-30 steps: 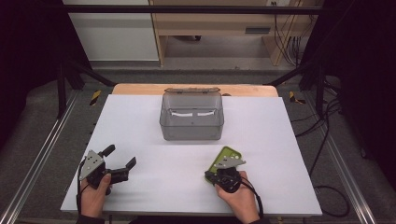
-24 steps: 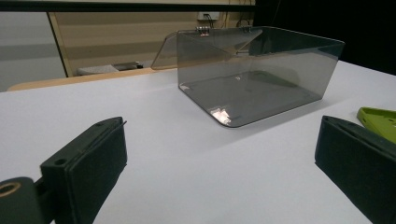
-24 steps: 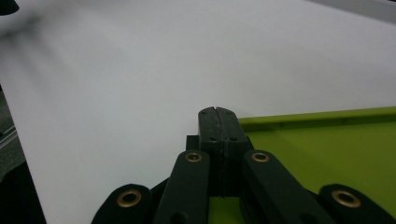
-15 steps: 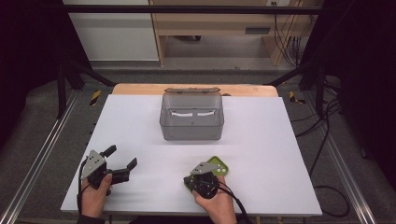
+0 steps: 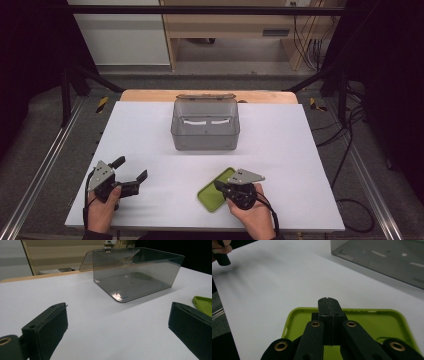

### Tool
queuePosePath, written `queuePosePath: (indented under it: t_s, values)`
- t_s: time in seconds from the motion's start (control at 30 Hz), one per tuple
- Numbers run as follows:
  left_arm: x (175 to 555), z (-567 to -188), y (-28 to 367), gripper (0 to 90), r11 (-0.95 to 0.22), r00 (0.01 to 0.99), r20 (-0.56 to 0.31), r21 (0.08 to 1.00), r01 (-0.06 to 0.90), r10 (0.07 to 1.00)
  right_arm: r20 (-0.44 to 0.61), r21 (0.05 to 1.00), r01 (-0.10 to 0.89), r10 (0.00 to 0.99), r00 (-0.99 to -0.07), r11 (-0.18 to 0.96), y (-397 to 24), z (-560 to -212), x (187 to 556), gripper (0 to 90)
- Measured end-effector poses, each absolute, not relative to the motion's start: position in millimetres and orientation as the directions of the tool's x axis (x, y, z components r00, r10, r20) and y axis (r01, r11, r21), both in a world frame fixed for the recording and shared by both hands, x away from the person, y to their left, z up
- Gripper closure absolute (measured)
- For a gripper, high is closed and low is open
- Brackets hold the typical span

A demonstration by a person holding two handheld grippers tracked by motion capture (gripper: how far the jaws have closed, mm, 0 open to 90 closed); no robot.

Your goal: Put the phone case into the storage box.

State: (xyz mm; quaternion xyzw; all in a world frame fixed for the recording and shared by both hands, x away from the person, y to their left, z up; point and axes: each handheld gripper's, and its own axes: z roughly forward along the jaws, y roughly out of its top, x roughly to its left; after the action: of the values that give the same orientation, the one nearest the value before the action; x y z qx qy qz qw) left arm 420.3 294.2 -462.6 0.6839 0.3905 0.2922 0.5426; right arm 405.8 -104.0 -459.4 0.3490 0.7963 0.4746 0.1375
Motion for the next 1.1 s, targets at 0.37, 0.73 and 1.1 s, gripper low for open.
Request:
queuePosePath:
  t_s: [0.37,0.73,1.1]
  values:
    - [422.1,-463.4,302.9,2.0,-0.093,0.497,-0.032,0.970,0.225,0.867,-0.001,0.892,0.325,0.718,-0.696,0.316,-154.5,-453.6,404.5,44.4]
    - [424.2,-464.5,301.3,2.1,-0.101,0.503,-0.038,0.964,0.246,0.863,0.004,0.950,0.262,0.837,-0.547,0.167,-200.5,-449.9,404.5,5.3]
    - [423.9,-462.7,301.9,2.0,-0.091,0.523,-0.045,0.969,0.232,0.851,-0.002,0.959,0.244,0.867,-0.498,0.142,-226.8,-457.3,403.2,4.7]
